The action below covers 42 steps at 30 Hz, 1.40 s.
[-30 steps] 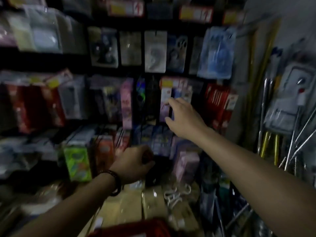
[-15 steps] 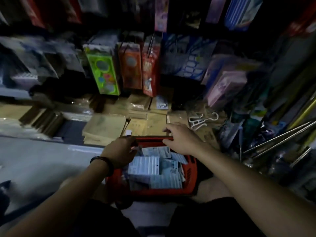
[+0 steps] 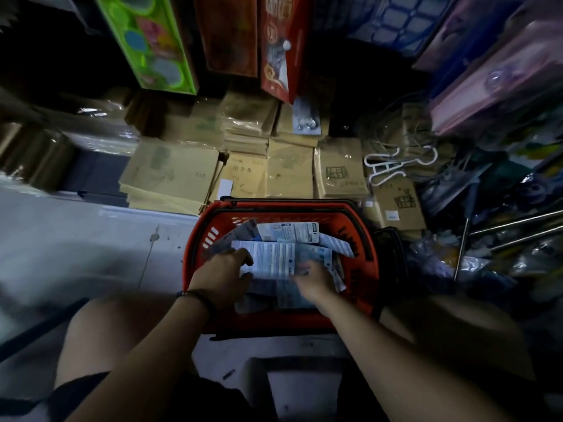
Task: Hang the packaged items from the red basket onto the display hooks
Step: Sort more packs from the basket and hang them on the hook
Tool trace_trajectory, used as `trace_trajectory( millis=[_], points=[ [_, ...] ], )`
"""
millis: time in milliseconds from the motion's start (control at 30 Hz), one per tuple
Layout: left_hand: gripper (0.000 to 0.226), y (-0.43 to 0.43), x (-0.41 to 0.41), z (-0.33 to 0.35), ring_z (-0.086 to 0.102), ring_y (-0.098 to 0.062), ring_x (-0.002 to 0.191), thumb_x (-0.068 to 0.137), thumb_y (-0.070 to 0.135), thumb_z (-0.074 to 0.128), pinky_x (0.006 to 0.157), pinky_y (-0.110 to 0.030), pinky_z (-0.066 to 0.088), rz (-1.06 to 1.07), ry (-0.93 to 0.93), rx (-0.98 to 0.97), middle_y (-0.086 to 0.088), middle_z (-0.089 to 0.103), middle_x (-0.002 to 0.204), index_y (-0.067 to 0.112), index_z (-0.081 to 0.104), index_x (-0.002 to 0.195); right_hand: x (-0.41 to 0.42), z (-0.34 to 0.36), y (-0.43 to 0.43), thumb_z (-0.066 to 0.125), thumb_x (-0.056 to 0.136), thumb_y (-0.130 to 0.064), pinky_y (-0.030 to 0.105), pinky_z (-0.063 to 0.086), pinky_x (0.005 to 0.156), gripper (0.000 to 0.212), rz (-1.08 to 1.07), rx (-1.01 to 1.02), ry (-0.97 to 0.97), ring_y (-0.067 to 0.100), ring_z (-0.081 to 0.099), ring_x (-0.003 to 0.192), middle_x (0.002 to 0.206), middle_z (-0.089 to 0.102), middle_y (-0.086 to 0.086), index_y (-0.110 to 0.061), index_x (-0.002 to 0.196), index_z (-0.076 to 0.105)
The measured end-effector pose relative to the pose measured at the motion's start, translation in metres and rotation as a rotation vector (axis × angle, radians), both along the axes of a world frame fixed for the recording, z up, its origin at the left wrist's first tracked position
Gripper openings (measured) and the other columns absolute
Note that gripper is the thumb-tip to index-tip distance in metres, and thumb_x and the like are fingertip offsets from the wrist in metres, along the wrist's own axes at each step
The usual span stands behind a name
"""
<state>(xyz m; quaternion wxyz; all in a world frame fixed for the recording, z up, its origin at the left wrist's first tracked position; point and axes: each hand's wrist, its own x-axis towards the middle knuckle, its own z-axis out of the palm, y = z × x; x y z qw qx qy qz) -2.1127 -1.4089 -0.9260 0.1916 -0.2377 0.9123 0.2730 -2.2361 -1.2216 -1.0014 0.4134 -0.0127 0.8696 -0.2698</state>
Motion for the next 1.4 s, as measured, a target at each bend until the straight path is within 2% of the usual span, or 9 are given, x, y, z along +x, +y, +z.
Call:
trace_trajectory(
  millis=[267,500,667,733,833,933,1167,1300,1400],
  points=[
    [0.026,-0.015,-0.016,-0.017,0.067,-0.025,0.113,0.1,0.033,0.07,0.094,-0.044,0.059,0.088,0.047,0.101,-0.004,0.068,0.131,0.026,0.067,0.124,-0.009,-0.038,-0.035,0.074,0.096,-0.019,0.031,0.048,0.076,0.028,-0.254,0.007,-0.155,0.021,0.059,0.095,0.106,0.063,0.001,-0.015,0.119,0.058],
    [0.027,-0.013,-0.016,-0.028,0.066,-0.024,0.117,0.1,0.028,0.07,0.099,-0.038,0.056,0.105,-0.054,0.15,-0.003,0.069,0.129,0.025,0.068,0.127,-0.005,-0.045,-0.05,0.071,0.093,-0.016,0.034,0.055,0.089,0.039,-0.409,-0.007,-0.166,0.028,0.068,0.107,0.12,0.073,0.008,-0.012,0.132,0.067],
    [0.042,-0.019,-0.013,-0.034,0.064,-0.027,0.12,0.095,0.031,0.075,0.102,-0.042,0.056,0.146,-0.092,0.142,-0.008,0.064,0.136,0.024,0.061,0.133,-0.011,-0.019,-0.052,0.067,0.096,-0.029,0.042,0.063,0.073,0.015,-0.442,-0.138,-0.098,0.022,0.071,0.08,0.087,0.073,0.003,-0.017,0.091,0.074],
    [0.057,-0.018,-0.012,-0.035,0.06,-0.032,0.126,0.087,0.034,0.081,0.105,-0.048,0.055,0.171,-0.101,0.126,-0.011,0.057,0.143,0.026,0.055,0.137,-0.018,-0.008,-0.049,0.065,0.085,-0.036,0.056,0.064,0.078,0.022,-0.372,-0.195,-0.015,0.029,0.073,0.08,0.079,0.074,0.005,-0.015,0.079,0.07],
    [0.085,-0.012,-0.012,-0.033,0.045,-0.039,0.141,0.078,0.043,0.088,0.116,-0.055,0.046,0.2,-0.065,0.073,-0.012,0.043,0.154,0.03,0.04,0.147,-0.031,0.024,-0.043,0.06,0.087,-0.034,0.044,0.054,0.067,0.024,-0.108,-0.23,0.144,0.03,0.064,0.072,0.068,0.06,0.002,-0.016,0.072,0.057],
    [0.101,-0.009,-0.011,-0.025,0.041,-0.034,0.143,0.07,0.048,0.094,0.118,-0.055,0.041,0.287,0.037,0.123,-0.006,0.042,0.155,0.029,0.038,0.152,-0.04,0.06,-0.044,0.061,0.097,-0.027,0.054,0.063,0.067,0.017,0.026,-0.355,0.093,0.029,0.069,0.077,0.082,0.061,0.009,-0.016,0.083,0.061],
    [0.067,-0.013,0.001,-0.007,0.067,-0.025,0.119,0.082,0.032,0.092,0.097,-0.051,0.062,0.534,0.185,0.551,0.003,0.071,0.125,0.025,0.061,0.14,-0.047,0.088,-0.05,0.062,0.107,-0.022,0.028,0.056,0.051,0.019,0.083,-0.538,0.038,0.014,0.074,0.068,0.087,0.071,0.015,-0.006,0.1,0.068],
    [0.052,-0.017,0.009,-0.013,0.065,-0.025,0.119,0.084,0.03,0.09,0.093,-0.05,0.063,0.656,0.23,0.492,0.007,0.068,0.12,0.033,0.059,0.126,-0.051,0.068,-0.042,0.059,0.108,-0.02,0.034,0.057,0.06,0.014,-0.26,-0.547,-0.016,0.026,0.075,0.075,0.106,0.076,0.018,-0.009,0.113,0.066],
    [0.058,-0.022,0.009,-0.019,0.056,-0.016,0.118,0.088,0.03,0.087,0.091,-0.038,0.052,0.69,0.217,0.36,0.01,0.059,0.125,0.025,0.058,0.138,-0.053,0.034,-0.016,0.065,0.102,-0.02,0.039,0.06,0.072,0.007,-0.1,-0.262,0.187,0.024,0.076,0.086,0.102,0.077,0.007,-0.019,0.099,0.07]
  ],
)
